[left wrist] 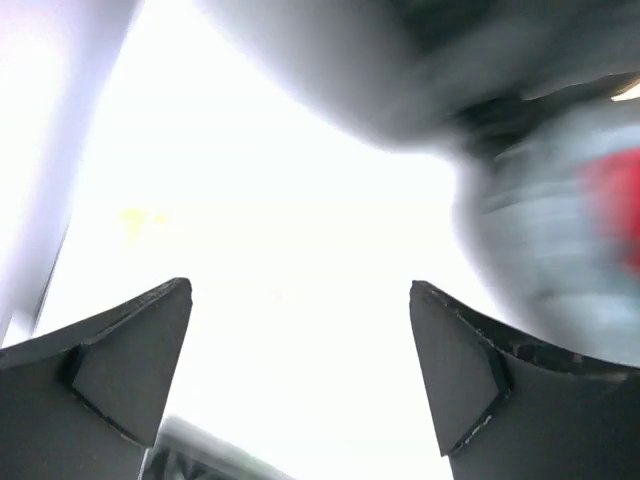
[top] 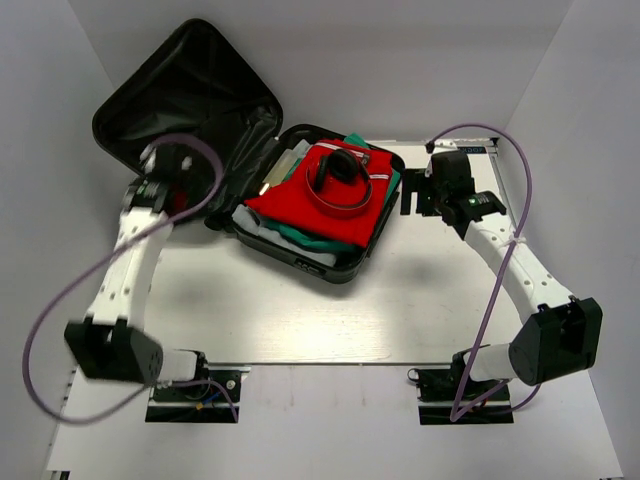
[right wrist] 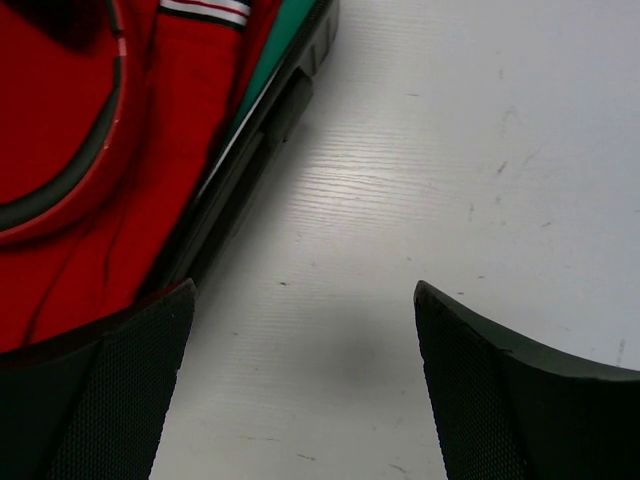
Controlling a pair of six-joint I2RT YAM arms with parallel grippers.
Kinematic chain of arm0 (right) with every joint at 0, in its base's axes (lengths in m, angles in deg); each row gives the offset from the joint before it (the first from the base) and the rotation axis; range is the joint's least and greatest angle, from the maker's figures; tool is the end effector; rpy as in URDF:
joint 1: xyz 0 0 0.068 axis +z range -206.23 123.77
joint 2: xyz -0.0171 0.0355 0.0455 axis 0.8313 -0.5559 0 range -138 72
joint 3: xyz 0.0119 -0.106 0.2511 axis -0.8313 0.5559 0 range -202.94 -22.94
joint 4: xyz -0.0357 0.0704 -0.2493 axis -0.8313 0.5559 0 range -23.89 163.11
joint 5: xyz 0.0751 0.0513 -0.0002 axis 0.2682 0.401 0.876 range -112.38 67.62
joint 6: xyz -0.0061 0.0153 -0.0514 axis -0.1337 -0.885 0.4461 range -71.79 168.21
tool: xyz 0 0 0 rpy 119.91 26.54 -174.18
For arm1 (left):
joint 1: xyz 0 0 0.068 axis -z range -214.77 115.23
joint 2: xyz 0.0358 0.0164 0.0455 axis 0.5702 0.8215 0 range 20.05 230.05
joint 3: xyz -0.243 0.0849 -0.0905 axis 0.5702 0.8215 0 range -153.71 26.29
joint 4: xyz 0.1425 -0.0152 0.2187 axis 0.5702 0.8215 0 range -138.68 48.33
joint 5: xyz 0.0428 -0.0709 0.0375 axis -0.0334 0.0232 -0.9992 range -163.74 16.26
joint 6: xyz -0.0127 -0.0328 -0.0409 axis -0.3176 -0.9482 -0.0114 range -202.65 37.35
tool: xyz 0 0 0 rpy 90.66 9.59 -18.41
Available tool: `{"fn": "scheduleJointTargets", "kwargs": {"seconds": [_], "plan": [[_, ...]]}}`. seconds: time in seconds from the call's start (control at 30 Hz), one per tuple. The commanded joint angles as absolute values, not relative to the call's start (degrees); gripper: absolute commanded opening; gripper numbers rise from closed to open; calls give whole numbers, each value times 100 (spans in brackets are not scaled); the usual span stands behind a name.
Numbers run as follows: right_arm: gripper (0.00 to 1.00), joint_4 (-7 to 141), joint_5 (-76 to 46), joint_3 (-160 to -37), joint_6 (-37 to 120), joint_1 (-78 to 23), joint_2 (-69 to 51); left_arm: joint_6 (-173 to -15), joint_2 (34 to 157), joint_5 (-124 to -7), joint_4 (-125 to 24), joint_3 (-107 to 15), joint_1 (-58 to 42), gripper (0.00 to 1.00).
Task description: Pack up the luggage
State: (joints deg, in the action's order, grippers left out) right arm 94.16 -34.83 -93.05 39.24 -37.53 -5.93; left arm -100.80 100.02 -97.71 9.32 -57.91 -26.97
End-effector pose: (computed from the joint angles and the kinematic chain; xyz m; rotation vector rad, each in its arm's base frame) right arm 0.2904 0.0902 0.3340 -0.0638 2.1794 0.0353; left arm 0.2764 -0.0233 0.3655 -0.3857 2.3938 0.3227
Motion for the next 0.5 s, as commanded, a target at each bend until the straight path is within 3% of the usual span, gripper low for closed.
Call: {"fn": "scheduleJointTargets", "kwargs": {"seconds": [0.0,0.03,0.2,0.37,0.47], "plan": [[90,9107,-2792,-9194,3600,-3769,-385,-11550,9329,-10169,2384,-4344,-3423,100],[90,9072,-2740,-9194,3565,-3760,-393,-11569,8761,-10030,2323,-3532,-3885,100],[90,9063,-2056,-9229,3363,-3733,-437,-11604,7817,-9967,1944,-2269,-5092,100],[90,9221,-2045,-9352,3406,-3724,-507,-11437,7735,-9967,1567,-1809,-6349,100],[90,9221,-1966,-9414,3301,-3698,-543,-10875,8041,-9108,644,-1590,-6973,100]]}}
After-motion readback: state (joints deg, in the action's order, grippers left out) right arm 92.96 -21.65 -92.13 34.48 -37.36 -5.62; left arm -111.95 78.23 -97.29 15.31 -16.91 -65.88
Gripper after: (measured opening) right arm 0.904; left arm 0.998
